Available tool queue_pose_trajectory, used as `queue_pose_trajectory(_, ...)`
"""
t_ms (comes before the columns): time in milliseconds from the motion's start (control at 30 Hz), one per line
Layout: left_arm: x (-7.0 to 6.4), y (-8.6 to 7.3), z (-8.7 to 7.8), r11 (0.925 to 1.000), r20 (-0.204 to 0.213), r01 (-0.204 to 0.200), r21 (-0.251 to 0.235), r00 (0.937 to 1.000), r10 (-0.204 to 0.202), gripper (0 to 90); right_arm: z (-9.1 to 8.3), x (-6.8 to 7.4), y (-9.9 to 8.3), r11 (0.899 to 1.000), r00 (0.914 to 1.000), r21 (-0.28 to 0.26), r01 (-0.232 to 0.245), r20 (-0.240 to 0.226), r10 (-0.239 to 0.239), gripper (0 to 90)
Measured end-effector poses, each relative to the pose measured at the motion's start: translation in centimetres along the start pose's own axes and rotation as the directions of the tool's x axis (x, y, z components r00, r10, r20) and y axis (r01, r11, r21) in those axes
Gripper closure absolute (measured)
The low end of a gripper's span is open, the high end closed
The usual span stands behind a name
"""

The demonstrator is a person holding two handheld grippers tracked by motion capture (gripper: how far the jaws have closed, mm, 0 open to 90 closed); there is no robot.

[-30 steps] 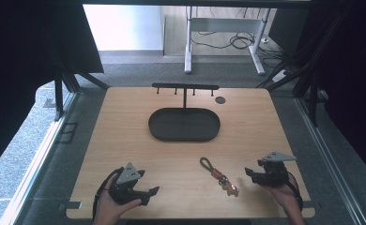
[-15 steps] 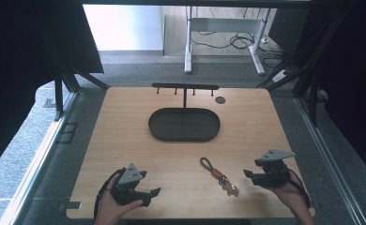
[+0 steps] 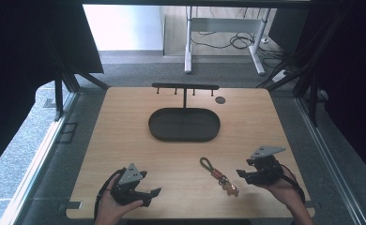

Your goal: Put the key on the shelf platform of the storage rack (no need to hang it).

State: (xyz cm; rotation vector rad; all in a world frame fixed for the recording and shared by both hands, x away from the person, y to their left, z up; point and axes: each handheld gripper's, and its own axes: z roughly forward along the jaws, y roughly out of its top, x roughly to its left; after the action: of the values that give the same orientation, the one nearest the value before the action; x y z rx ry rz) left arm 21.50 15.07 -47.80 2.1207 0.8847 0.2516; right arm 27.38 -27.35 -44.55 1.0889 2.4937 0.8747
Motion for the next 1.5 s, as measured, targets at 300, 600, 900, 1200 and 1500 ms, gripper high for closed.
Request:
queue_pose_trajectory(300,-0.1,0.0,0.2,1.0,0.003,-0.005,0.008,1.0,0.005,22.2,0.7,0.2,0.6,1.0,0.9997,0.026,0.005,-0.025,-0.004,43.2)
queue_pose_trajectory(600,-0.2,0.1,0.3,0.9999,0.006,-0.008,0.011,1.0,0.007,22.1,1.2,0.4,0.7,0.999,0.9989,0.047,0.014,-0.045,-0.012,44.2)
queue_pose_trajectory(900,-0.3,0.1,0.3,0.9999,0.008,-0.01,0.013,0.9999,0.01,22.2,2.1,1.1,1.4,0.997,0.9969,0.067,0.034,-0.073,-0.029,44.5)
queue_pose_trajectory(1200,-0.3,0.1,0.5,0.9998,0.011,-0.011,0.017,0.9999,0.011,22.1,2.8,1.8,2.3,0.995,0.9945,0.083,0.059,-0.091,-0.051,45.6)
queue_pose_trajectory(1500,-0.3,0.1,0.4,0.9998,0.011,-0.012,0.015,0.9999,0.012,22.1,3.7,2.3,2.7,0.992,0.9916,0.103,0.07,-0.116,-0.058,46.1)
